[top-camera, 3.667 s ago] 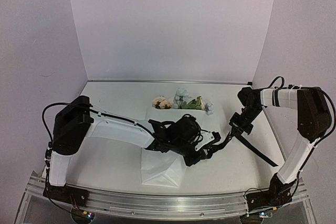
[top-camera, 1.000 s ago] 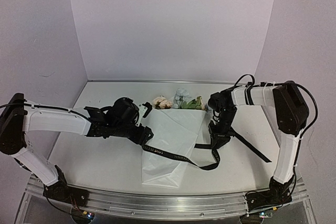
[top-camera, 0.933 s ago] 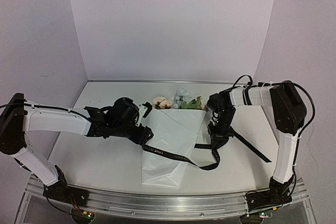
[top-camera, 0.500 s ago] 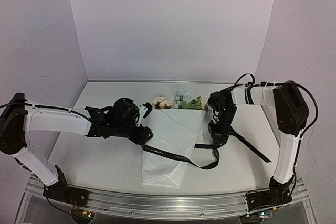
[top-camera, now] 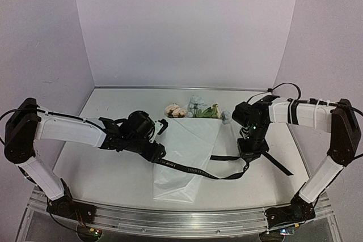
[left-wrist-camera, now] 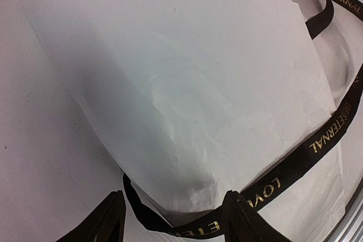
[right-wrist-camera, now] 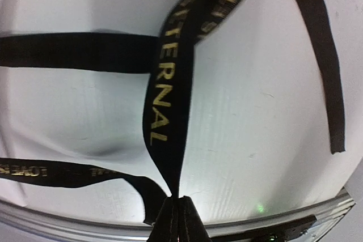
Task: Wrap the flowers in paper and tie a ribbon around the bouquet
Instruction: Place the left side of the ribbon on the folded bouquet.
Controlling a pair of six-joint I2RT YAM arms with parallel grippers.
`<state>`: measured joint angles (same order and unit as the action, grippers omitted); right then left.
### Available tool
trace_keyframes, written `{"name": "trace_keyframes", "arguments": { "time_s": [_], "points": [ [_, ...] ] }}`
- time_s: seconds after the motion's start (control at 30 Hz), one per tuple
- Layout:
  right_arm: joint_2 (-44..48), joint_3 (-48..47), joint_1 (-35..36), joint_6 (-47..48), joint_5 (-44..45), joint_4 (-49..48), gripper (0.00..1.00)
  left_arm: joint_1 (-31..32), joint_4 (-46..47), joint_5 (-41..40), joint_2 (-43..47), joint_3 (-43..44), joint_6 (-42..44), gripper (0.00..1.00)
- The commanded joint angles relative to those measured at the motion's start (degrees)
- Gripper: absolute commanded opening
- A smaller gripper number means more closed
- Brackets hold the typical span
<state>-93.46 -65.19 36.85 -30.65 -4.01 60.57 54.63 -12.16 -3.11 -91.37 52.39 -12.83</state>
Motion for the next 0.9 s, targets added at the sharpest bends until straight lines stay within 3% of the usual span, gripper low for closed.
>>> {"name": "trace_keyframes", "arguments": {
  "time_s": [0.0,0.33,0.47,0.67,0.87],
  "points": [
    [3.7,5.2,1.9,-7.6,12.6,-2.5,0.0,-0.1,-0.2,2.2,-0.2,2.8,2.5,0.64],
    [4.0,14.6,2.0,-21.7,15.8,-11.5,0.0,-0.1,-2.0,2.6,1.2,2.6,3.5,0.74],
    [3.9,17.5,2.0,-26.5,15.0,-16.4,0.06,-0.1,-2.6,2.9,1.1,2.8,3.7,0.76],
    [5.2,24.3,2.0,-34.2,16.1,-24.0,0.1,0.0,-3.1,2.0,0.9,3.0,3.3,0.77],
    [8.8,29.0,2.3,-34.9,16.2,-26.8,0.15,-0.1,-3.6,0.2,1.1,2.7,3.3,0.74]
  ]
}}
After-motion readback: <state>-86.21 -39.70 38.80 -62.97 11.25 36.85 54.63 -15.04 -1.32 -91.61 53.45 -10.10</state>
